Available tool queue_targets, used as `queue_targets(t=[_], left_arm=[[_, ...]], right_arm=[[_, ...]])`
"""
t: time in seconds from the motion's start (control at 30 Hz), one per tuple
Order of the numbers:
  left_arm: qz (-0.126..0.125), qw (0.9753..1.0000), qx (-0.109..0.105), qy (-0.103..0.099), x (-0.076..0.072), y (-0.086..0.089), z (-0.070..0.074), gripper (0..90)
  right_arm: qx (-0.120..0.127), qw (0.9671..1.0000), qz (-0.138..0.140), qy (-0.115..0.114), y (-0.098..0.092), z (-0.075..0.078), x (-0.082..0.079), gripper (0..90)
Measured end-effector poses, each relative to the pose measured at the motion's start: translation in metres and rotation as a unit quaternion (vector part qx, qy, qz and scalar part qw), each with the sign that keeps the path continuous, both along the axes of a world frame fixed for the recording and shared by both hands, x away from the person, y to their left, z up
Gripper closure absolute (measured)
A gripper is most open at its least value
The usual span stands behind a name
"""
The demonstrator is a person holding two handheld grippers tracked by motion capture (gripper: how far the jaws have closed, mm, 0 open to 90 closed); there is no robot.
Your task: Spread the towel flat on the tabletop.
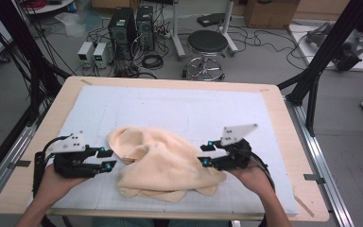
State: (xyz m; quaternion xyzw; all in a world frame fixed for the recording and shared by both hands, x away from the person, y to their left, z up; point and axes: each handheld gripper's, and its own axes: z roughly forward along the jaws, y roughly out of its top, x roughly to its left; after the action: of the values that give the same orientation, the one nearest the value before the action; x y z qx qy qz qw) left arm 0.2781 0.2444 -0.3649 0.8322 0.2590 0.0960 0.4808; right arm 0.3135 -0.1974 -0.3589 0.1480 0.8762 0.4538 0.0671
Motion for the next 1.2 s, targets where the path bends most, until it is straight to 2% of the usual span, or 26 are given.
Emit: queue_targets(t=[0.03, 0.07, 0.13, 0.17, 0.2, 0.23, 0.3, 0.33, 0.37, 0.4, 0.43, 0.5, 0.57, 0.63, 0.67, 0.7, 0.73, 0.8, 0.83, 0.87, 0.9, 1.0, 1.03, 1.07, 1.1, 1.2], left_arm=[[0.012, 0.9999, 0.011, 0.001, 0.007, -0.003, -0.005, 53.3], [0.023, 0.9996, 0.019, 0.001, 0.013, -0.007, -0.011, 53.3], [0.04, 0.999, 0.02, 0.004, 0.024, -0.012, -0.024, 50.9], [0.052, 0.9983, 0.024, 0.012, 0.03, -0.015, -0.031, 49.3], [0.056, 0.9977, 0.03, 0.022, 0.035, -0.017, -0.038, 49.3], [0.055, 0.9972, 0.031, 0.04, 0.039, -0.019, -0.044, 46.2], [0.041, 0.9964, 0.016, 0.072, 0.045, -0.022, -0.053, 46.4], [0.032, 0.9962, 0.01, 0.08, 0.047, -0.025, -0.057, 49.3], [0.019, 0.9964, 0.012, 0.081, 0.047, -0.028, -0.058, 58.7], [0.002, 0.9968, 0.014, 0.079, 0.047, -0.031, -0.059, 58.7], [-0.002, 0.9974, 0.022, 0.069, 0.045, -0.035, -0.059, 78.3], [-0.007, 0.997, 0.027, 0.072, 0.047, -0.04, -0.057, 84.7], [0.0, 0.9973, 0.017, 0.071, 0.051, -0.046, -0.05, 85.7], [0.009, 0.9979, 0.001, 0.065, 0.058, -0.05, -0.039, 86.0], [0.015, 0.998, -0.007, 0.061, 0.061, -0.053, -0.033, 86.4], [0.016, 0.9981, -0.011, 0.058, 0.065, -0.055, -0.029, 86.4], [0.02, 0.9983, -0.016, 0.051, 0.07, -0.06, -0.02, 86.5], [0.024, 0.9987, -0.026, 0.036, 0.079, -0.069, -0.003, 86.6], [0.024, 0.9987, -0.036, 0.028, 0.083, -0.073, 0.007, 86.7], [0.023, 0.9983, -0.05, 0.021, 0.086, -0.077, 0.018, 86.7], [0.02, 0.9981, -0.057, 0.01, 0.088, -0.08, 0.029, 86.7], [0.008, 0.9985, -0.049, -0.025, 0.086, -0.088, 0.06, 86.7], [0.004, 0.9985, -0.042, -0.035, 0.081, -0.088, 0.066, 86.7], [-0.002, 0.9986, -0.031, -0.043, 0.076, -0.086, 0.069, 86.7], [-0.005, 0.9988, -0.018, -0.046, 0.069, -0.084, 0.068, 86.7], [-0.015, 0.9986, 0.026, -0.044, 0.043, -0.07, 0.053, 86.7]], right_arm=[[-0.014, 0.9997, -0.015, 0.01, 0.01, -0.01, 0.019, 51.7], [-0.014, 0.9997, -0.015, 0.01, 0.01, -0.01, 0.019, 51.7], [-0.032, 0.9978, -0.031, 0.049, 0.022, -0.031, 0.046, 47.4], [-0.04, 0.9964, -0.031, 0.068, 0.026, -0.038, 0.052, 46.1], [-0.04, 0.9964, -0.031, 0.068, 0.026, -0.038, 0.052, 46.1], [-0.047, 0.9947, -0.025, 0.088, 0.033, -0.051, 0.061, 45.5], [-0.051, 0.9926, -0.018, 0.109, 0.038, -0.059, 0.065, 49.7], [-0.048, 0.9911, -0.01, 0.124, 0.04, -0.064, 0.066, 55.7], [-0.05, 0.9898, -0.003, 0.133, 0.041, -0.067, 0.067, 63.2], [-0.05, 0.9898, -0.003, 0.133, 0.041, -0.067, 0.067, 63.2], [-0.048, 0.9892, 0.014, 0.138, 0.042, -0.069, 0.066, 81.7], [-0.039, 0.9905, 0.014, 0.131, 0.04, -0.063, 0.065, 85.0], [-0.032, 0.9945, 0.001, 0.099, 0.031, -0.048, 0.062, 85.8], [-0.025, 0.9953, -0.009, 0.094, 0.025, -0.041, 0.06, 85.9], [-0.003, 0.9972, -0.036, 0.065, 0.004, -0.019, 0.054, 86.0], [-0.003, 0.9972, -0.036, 0.065, 0.004, -0.019, 0.054, 86.0], [-0.001, 0.9973, -0.064, 0.035, -0.015, 0.004, 0.048, 86.0], [-0.001, 0.997, -0.072, 0.027, -0.022, 0.014, 0.045, 86.0], [-0.003, 0.9952, -0.098, -0.004, -0.042, 0.042, 0.038, 86.0], [-0.001, 0.9944, -0.105, -0.014, -0.049, 0.054, 0.035, 85.9], [-0.001, 0.9944, -0.105, -0.014, -0.049, 0.054, 0.035, 85.9], [0.0, 0.9935, -0.109, -0.033, -0.061, 0.077, 0.025, 85.5], [-0.004, 0.9936, -0.106, -0.039, -0.061, 0.079, 0.022, 85.1], [-0.011, 0.9949, -0.095, -0.031, -0.058, 0.074, 0.014, 84.6], [-0.011, 0.9949, -0.095, -0.031, -0.058, 0.074, 0.014, 84.6], [-0.011, 0.9977, -0.066, -0.01, -0.045, 0.051, 0.0, 84.3]])
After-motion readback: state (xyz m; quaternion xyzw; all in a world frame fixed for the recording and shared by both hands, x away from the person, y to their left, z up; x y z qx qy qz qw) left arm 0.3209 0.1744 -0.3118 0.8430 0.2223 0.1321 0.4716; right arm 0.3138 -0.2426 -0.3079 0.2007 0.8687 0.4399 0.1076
